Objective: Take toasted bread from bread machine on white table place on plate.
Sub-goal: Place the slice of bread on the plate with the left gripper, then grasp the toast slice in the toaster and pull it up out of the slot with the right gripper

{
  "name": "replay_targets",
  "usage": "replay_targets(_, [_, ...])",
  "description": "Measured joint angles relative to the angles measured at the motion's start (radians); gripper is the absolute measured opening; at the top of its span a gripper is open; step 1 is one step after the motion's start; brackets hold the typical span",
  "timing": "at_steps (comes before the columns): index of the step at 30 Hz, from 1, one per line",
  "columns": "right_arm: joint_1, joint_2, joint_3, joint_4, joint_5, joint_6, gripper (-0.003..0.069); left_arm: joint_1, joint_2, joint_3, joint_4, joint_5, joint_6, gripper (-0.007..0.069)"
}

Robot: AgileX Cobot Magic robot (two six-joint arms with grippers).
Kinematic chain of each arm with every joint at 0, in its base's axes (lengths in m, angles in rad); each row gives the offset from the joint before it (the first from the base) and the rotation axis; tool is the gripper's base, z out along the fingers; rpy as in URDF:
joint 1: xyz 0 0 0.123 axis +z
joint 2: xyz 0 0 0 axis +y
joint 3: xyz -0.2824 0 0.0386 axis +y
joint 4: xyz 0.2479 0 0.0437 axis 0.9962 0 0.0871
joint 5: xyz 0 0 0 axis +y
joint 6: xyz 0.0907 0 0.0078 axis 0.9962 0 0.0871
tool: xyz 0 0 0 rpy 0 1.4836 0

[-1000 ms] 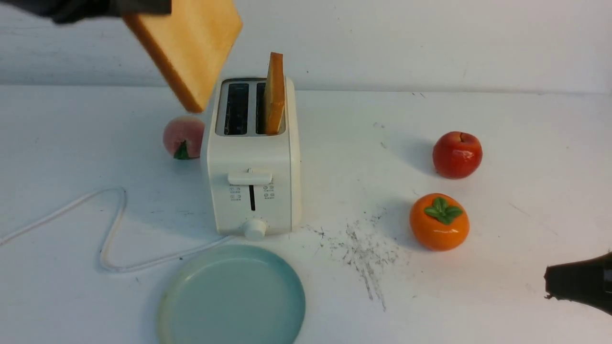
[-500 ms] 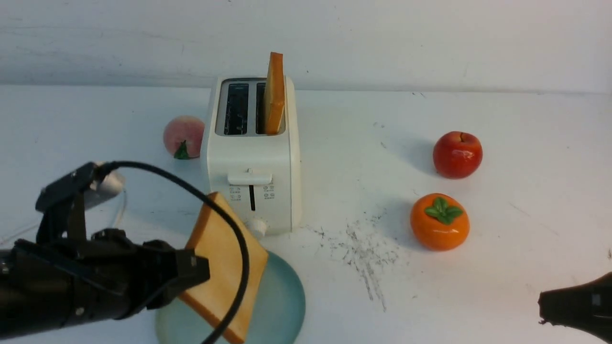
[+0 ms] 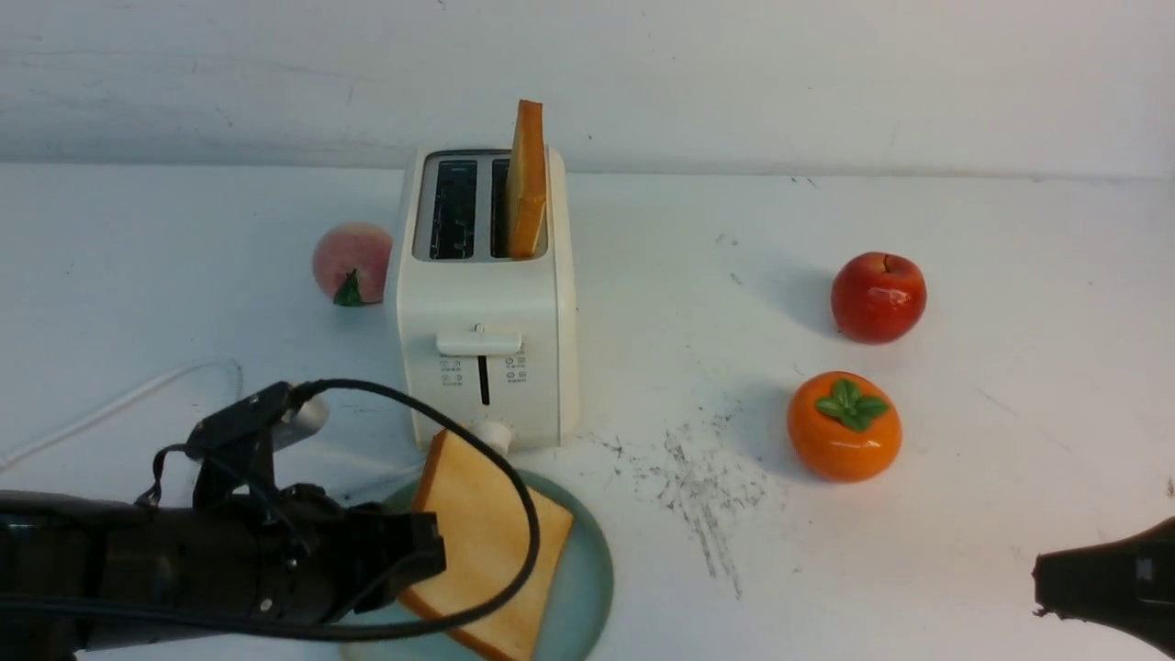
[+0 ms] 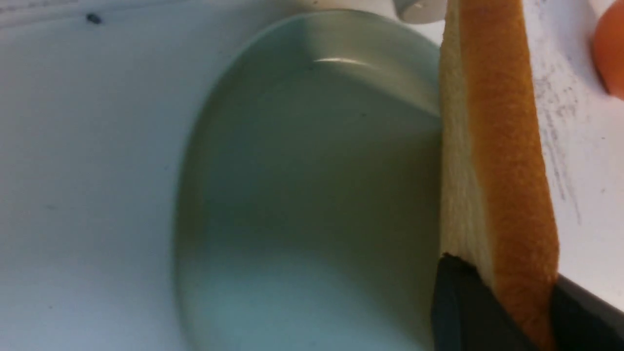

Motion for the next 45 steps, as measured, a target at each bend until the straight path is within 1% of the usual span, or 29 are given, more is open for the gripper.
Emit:
replay_targets(3, [0.0,0.0,0.0,0.0,0.0,0.0,0.0115,0.0,0.014,0.0,-0.001,-0.005,0.004,0.0146])
replay_targets(6, [0.0,0.0,0.0,0.001,-0.005,0.0,0.0118,0.0,0.014,0.0,0.012,-0.006,0.01,0.0262])
replay_targets(9, [0.0,0.0,0.0,0.017,-0.008,0.0,0.012,0.0,0.006,0.0,0.074,-0.023,0.011,0.0353])
replay_targets(11, [0.0,0.0,-0.011,0.037,-0.004,0.0,0.012,0.0,-0.018,0.0,0.161,-0.037,0.002,0.04])
replay_targets(13, [0.0,0.001,-0.042,0.04,0.009,-0.006,0.0123,0.0,-0.051,0.0,0.236,-0.044,-0.048,0.0419])
replay_targets(16, [0.0,0.002,-0.105,0.037,0.02,-0.019,0.0125,0.0,-0.117,0.0,0.332,-0.045,-0.172,0.0422])
replay_targets(17, [0.0,0.006,-0.125,0.034,0.022,-0.021,0.0125,0.0,-0.137,0.0,0.353,-0.045,-0.208,0.0417])
replay_targets(19, [0.0,0.026,-0.188,0.03,0.034,-0.025,0.0127,0.0,-0.201,0.0,0.453,-0.045,-0.316,0.0386])
replay_targets(20, [0.0,0.038,-0.208,0.029,0.042,-0.026,0.0127,0.0,-0.219,0.001,0.492,-0.045,-0.346,0.0368])
replay_targets(21, [0.0,0.041,-0.212,0.028,0.044,-0.026,0.0127,0.0,-0.224,0.001,0.502,-0.045,-0.357,0.0368])
replay_targets(22, [0.0,0.066,-0.245,0.024,0.059,-0.029,0.0127,0.0,-0.269,0.001,0.572,-0.041,-0.436,0.0319])
replay_targets(24, [0.01,0.105,-0.282,0.021,0.072,-0.032,0.0127,0.0,-0.333,0.001,0.659,-0.03,-0.559,0.025])
replay_targets(25, [0.02,0.13,-0.297,0.019,0.072,-0.033,0.0127,0.0,-0.371,0.001,0.698,-0.022,-0.608,0.0197])
replay_targets(27, [0.06,0.183,-0.335,0.015,0.07,-0.033,0.0127,0.0,-0.448,0.001,0.801,0.003,-0.718,0.0076])
replay_targets(29, [0.117,0.235,-0.377,0.006,0.054,-0.033,0.0127,0.0,-0.513,0.001,0.912,0.037,-0.802,-0.0007])
replay_targets(30, [0.156,0.266,-0.4,-0.004,0.036,-0.033,0.0127,0.0,-0.547,0.001,0.968,0.061,-0.846,-0.0014])
replay_targets(31, [0.215,0.306,-0.429,-0.02,0.006,-0.029,0.0127,0.0,-0.584,0.001,1.034,0.098,-0.91,-0.0014])
replay_targets(32, [0.224,0.313,-0.434,-0.023,0.006,-0.026,0.0127,0.0,-0.596,0.001,1.056,0.103,-0.92,-0.0014])
replay_targets(33, [0.294,0.38,-0.48,-0.062,-0.033,0.004,0.0127,0.0,-0.644,0.001,1.13,0.146,-1.001,-0.0014])
replay_targets(35, [0.367,0.455,-0.55,-0.12,-0.069,0.057,0.0129,0.0,-0.702,0.001,1.23,0.193,-1.094,-0.0014])
replay_targets(36, [0.397,0.49,-0.573,-0.143,-0.084,0.075,0.0129,0.0,-0.73,0.001,1.258,0.214,-1.132,-0.0014])
replay_targets(37, [0.436,0.545,-0.633,-0.198,-0.108,0.122,0.0134,0.0,-0.772,0.001,1.323,0.246,-1.185,-0.0014])
replay_targets(38, [0.443,0.554,-0.633,-0.206,-0.111,0.122,0.0135,0.0,-0.78,0.001,1.323,0.251,-1.194,-0.0014])
replay_targets(39, [0.481,0.62,-0.708,-0.262,-0.138,0.17,0.0146,0.0,-0.832,0.001,1.391,0.29,-1.25,-0.0014])
replay_targets(41, [0.523,0.727,-0.811,-0.338,-0.165,0.243,0.0178,0.0,-0.917,0.001,1.464,0.356,-1.328,-0.0014])
replay_targets(44, [0.551,0.854,-0.966,-0.426,-0.179,0.328,0.0248,0.0,-1.017,0.001,1.548,0.443,-1.404,-0.0014])
replay_targets(45, [0.554,0.912,-1.031,-0.454,-0.182,0.356,0.0287,0.0,-1.062,0.001,1.576,0.482,-1.433,-0.0014])
